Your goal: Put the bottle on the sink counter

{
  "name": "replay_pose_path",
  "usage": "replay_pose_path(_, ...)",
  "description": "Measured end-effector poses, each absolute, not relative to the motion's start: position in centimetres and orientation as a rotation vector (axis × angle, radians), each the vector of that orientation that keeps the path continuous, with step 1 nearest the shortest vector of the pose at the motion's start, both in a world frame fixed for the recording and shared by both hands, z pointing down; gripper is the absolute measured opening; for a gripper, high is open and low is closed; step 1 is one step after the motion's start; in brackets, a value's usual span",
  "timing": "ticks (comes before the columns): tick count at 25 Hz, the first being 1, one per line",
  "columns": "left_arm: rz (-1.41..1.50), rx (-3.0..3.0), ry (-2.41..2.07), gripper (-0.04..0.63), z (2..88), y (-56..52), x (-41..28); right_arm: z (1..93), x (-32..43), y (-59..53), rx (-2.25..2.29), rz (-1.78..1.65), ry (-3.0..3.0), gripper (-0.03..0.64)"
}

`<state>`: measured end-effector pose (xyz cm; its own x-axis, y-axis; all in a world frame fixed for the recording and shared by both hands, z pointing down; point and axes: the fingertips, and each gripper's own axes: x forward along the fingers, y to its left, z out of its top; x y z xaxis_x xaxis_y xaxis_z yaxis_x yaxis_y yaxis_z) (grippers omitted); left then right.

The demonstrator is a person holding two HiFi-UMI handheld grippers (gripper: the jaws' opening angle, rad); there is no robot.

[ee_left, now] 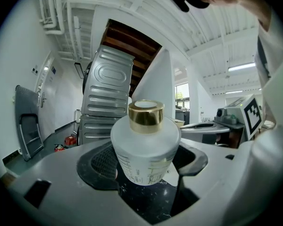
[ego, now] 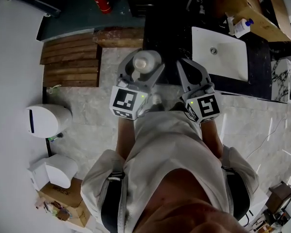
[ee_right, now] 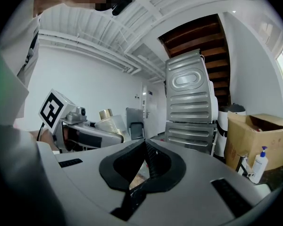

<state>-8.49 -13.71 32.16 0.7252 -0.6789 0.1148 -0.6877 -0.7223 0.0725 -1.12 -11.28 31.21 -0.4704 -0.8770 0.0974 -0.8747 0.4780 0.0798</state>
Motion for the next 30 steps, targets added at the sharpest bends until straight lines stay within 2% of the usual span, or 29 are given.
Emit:
replay_pose_path(16, 0.148, 2.817, -1.082, 0.33, 34.9, -18.9, -8.5, 33.2, -1.5, -16.0, 1.541, 0.002, -2.541, -0.002)
replay_pose_path(30, 0.224, 2.809, -1.028, 0.33, 38.0, -24.3, -5.8, 35.8, 0.5, -21.0, 1.555, 0.101, -2.519, -0.002)
